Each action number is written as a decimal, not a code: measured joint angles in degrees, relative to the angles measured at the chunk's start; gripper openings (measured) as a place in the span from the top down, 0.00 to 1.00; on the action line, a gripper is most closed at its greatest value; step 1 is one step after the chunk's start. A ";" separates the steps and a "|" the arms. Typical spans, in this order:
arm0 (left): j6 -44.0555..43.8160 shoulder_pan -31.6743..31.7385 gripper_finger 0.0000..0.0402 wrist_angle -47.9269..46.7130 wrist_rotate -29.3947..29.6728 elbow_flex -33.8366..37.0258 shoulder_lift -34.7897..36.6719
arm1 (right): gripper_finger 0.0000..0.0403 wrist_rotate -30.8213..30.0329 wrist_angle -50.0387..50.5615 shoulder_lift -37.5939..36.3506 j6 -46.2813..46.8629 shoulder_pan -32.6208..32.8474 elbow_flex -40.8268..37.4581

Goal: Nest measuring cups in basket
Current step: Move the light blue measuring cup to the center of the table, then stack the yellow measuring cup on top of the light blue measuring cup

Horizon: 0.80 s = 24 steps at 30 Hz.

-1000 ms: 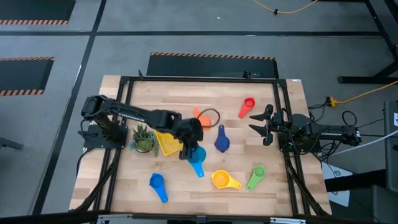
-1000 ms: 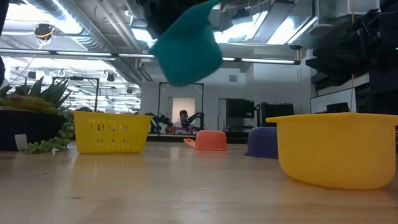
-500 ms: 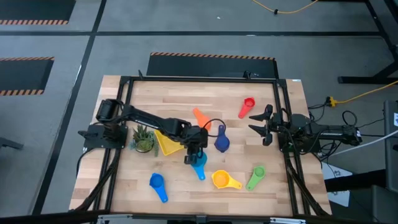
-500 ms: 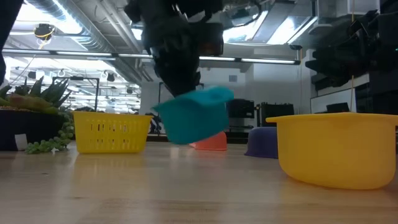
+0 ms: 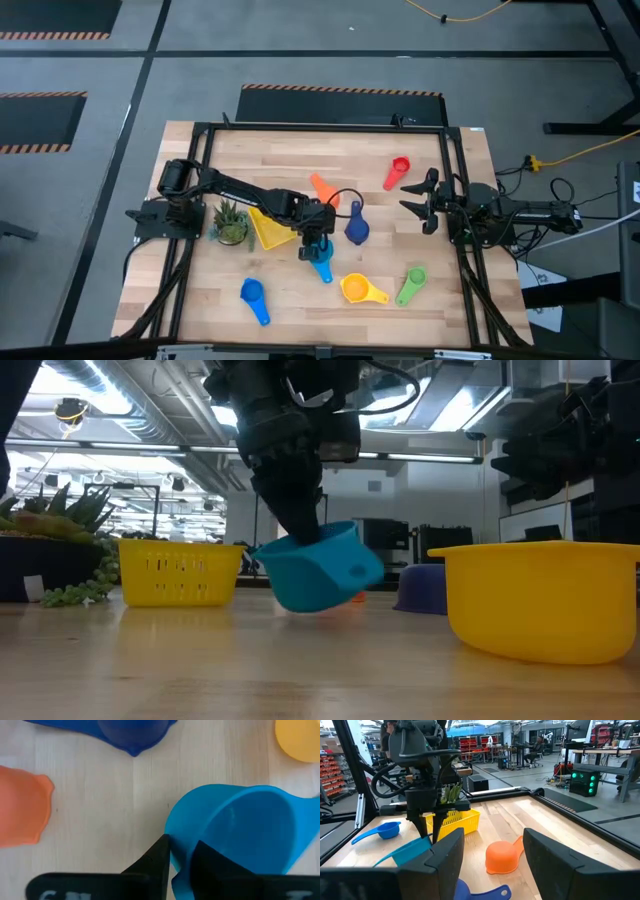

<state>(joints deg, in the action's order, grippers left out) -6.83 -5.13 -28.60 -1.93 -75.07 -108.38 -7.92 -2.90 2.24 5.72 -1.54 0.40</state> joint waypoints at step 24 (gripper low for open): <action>-0.04 -0.29 0.72 3.95 3.88 -0.05 2.11 | 0.48 0.00 -0.08 0.00 0.14 0.02 -0.01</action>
<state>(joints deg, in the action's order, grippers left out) -6.87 -5.41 -24.66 1.95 -75.11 -106.27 -7.92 -2.98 2.24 5.86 -1.53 0.39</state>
